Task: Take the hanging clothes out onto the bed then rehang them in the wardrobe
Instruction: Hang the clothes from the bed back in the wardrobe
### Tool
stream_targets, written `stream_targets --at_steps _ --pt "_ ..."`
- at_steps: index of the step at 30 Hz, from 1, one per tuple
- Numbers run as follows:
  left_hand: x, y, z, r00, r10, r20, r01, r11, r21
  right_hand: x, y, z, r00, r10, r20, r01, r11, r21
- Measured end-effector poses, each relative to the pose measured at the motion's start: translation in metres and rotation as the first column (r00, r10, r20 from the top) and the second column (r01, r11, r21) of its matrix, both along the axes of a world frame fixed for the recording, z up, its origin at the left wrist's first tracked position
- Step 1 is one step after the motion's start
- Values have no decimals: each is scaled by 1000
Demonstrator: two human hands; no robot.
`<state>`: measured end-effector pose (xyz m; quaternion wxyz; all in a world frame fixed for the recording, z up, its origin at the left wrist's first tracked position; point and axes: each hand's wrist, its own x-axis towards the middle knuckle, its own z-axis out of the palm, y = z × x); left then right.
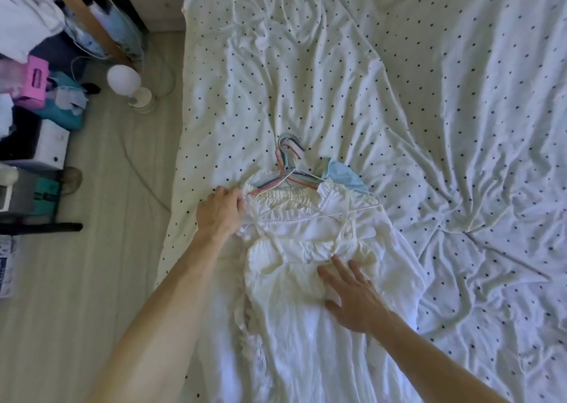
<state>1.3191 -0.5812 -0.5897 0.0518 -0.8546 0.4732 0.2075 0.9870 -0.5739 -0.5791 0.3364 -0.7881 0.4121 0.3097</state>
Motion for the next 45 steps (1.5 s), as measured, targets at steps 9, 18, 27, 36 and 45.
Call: stream_targets --at_steps 9,18,27,36,45 --pt "-79 58 97 838 127 -530 -338 884 -323 13 16 89 780 -555 289 562 825 66" --pt "-278 169 218 838 -121 -532 -172 867 -468 -52 65 233 165 -826 539 756 457 468" --pt "-447 155 337 660 -531 -532 158 790 -592 -295 101 339 173 -646 743 861 465 204" --pt "-684 54 443 543 -823 -165 357 404 -842 -594 180 482 213 -417 883 972 179 -151" --pt "-954 46 548 149 -986 73 519 15 -854 -743 310 576 145 -348 926 961 -172 -215"
